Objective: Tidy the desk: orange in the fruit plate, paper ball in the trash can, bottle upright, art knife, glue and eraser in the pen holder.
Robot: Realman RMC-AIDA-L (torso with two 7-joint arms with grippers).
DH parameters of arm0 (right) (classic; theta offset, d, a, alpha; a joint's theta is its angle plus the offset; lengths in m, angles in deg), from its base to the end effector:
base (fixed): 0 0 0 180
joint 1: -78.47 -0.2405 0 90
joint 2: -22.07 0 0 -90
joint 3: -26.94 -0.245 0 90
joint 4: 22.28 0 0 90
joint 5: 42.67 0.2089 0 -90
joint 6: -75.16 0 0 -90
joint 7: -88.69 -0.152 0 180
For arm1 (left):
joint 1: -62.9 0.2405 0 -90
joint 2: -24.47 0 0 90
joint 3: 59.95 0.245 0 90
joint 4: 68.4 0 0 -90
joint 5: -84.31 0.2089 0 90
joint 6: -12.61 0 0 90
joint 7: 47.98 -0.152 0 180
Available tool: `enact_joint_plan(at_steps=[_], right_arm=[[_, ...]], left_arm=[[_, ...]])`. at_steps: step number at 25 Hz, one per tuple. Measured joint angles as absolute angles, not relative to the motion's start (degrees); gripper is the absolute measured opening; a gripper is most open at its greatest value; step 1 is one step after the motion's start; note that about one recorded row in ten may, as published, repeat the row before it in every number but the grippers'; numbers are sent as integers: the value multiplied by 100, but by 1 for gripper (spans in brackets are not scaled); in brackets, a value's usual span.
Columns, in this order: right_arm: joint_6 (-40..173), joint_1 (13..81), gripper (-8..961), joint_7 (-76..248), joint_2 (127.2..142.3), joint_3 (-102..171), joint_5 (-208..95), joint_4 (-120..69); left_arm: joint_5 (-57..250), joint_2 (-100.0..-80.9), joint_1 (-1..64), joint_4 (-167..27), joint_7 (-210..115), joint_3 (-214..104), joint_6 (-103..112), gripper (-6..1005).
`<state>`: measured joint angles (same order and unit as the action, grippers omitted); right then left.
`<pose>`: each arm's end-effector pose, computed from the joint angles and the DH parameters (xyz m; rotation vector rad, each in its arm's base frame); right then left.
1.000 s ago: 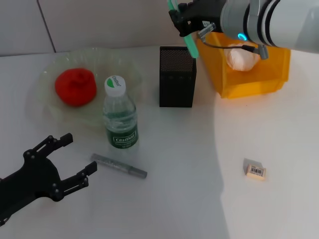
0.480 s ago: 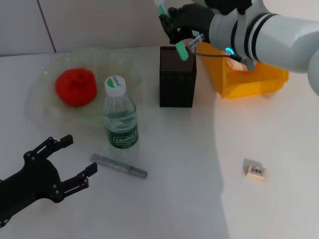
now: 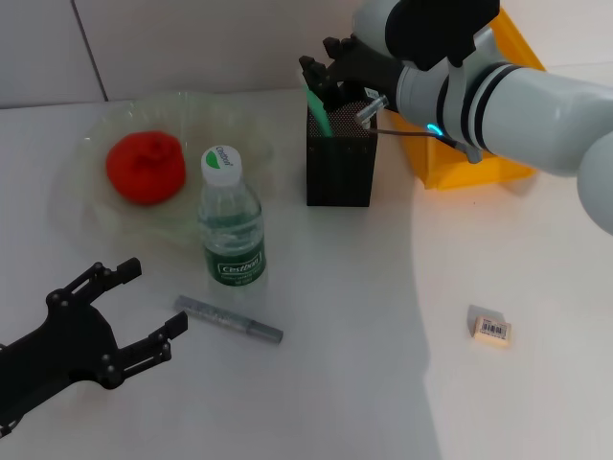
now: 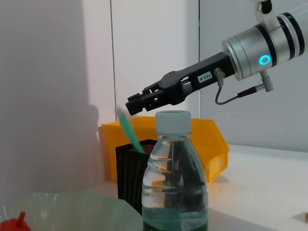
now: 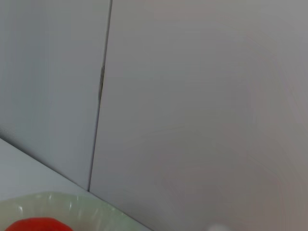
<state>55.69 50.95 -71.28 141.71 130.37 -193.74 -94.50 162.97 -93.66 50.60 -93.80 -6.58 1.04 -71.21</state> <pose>0.1190 0.4086 -0.0404 -2.1588 0.4587 0.3198 -0.3050 0.2506 -0.0264 -2.4223 -0.3287 -0.8045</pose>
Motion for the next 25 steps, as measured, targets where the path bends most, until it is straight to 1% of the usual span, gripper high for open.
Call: enact_joint_plan(at_steps=[2,9,19,25], right_arm=[[5570,5112,286,-7129,14169,13039,-19347,-9452],[5189,5300,427,-7114,14157,12958,-19311,-9984],[2285,5370,647,-7023,14133,12161,-19343,-11855],[1418,5495,645,-6812,14135,11885,-19097,-12483]], left_arm=[[16297,-9366,5050,-9380,-658,104,-7123,866],[16296,-9360,5055,-9380,-658,104,-7120,866],[16297,-9349,5055,-9398,-666,104,-7081,866],[16297,-9348,5013,-9410,-668,104,-7052,865]])
